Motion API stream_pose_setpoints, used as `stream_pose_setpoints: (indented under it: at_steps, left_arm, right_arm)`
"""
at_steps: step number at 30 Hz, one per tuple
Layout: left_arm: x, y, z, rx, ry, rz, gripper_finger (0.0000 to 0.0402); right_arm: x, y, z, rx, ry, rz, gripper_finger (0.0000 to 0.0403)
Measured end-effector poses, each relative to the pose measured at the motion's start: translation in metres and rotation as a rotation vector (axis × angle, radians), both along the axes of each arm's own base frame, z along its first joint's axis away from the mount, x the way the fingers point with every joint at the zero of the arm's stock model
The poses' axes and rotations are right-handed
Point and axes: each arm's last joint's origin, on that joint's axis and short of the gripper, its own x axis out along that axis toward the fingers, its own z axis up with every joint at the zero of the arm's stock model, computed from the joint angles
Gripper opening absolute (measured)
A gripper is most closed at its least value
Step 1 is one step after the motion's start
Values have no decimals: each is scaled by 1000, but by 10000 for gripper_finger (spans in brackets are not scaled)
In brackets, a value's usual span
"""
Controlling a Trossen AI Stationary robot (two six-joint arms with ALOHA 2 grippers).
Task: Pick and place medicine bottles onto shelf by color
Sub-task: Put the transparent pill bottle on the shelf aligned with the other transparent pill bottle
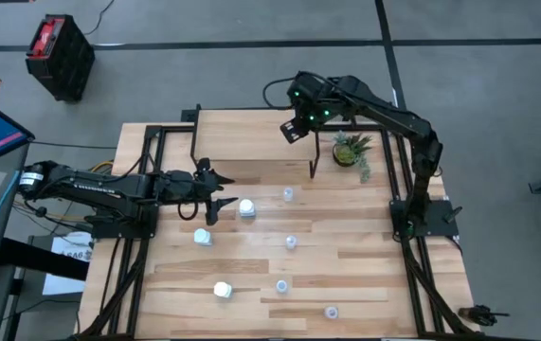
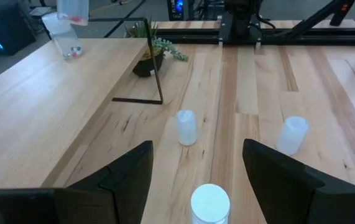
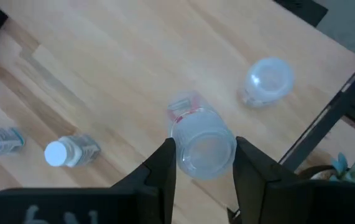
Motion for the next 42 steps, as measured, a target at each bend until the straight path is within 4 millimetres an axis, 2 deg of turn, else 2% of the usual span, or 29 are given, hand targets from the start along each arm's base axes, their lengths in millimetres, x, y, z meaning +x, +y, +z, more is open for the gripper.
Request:
stream_pose_setpoints:
  at_steps: [6, 10, 19, 21, 26, 28, 30, 33, 36, 39, 42]
  left_arm:
    - [0, 0, 1, 0, -12, 0, 238]
    - [0, 0, 1, 0, -12, 0, 238]
    - [0, 0, 1, -1, -12, -1, 238]
    - [0, 0, 1, -1, -12, 0, 238]
    - [1, 0, 2, -1, -21, -1, 238]
    - [1, 0, 3, 2, -28, 0, 238]
    - [1, 0, 3, 11, -30, -3, 238]
    - [1, 0, 3, 16, -27, -5, 238]
    - [1, 0, 2, 17, -19, -5, 238]
    - [1, 0, 2, 17, -14, -5, 238]
    - [0, 0, 1, 6, -6, -9, 238]
  right_arm:
    - [-5, 2, -4, 5, 79, -17, 127]
    - [-4, 4, -17, 8, 136, -43, 127]
    - [20, 17, -8, -37, -58, 24, 127]
    - [21, 16, -9, -38, -63, 22, 127]
    - [47, 11, -29, -5, -46, 62, 127]
    - [59, 7, -29, 5, -52, 118, 127]
    - [60, 3, -25, 25, -14, 141, 127]
    - [57, 1, -21, 23, 11, 155, 127]
    - [37, 5, -16, 63, 80, 141, 127]
    - [16, 6, -12, 48, 214, 33, 129]
    - [9, 0, -12, 44, 245, -19, 130]
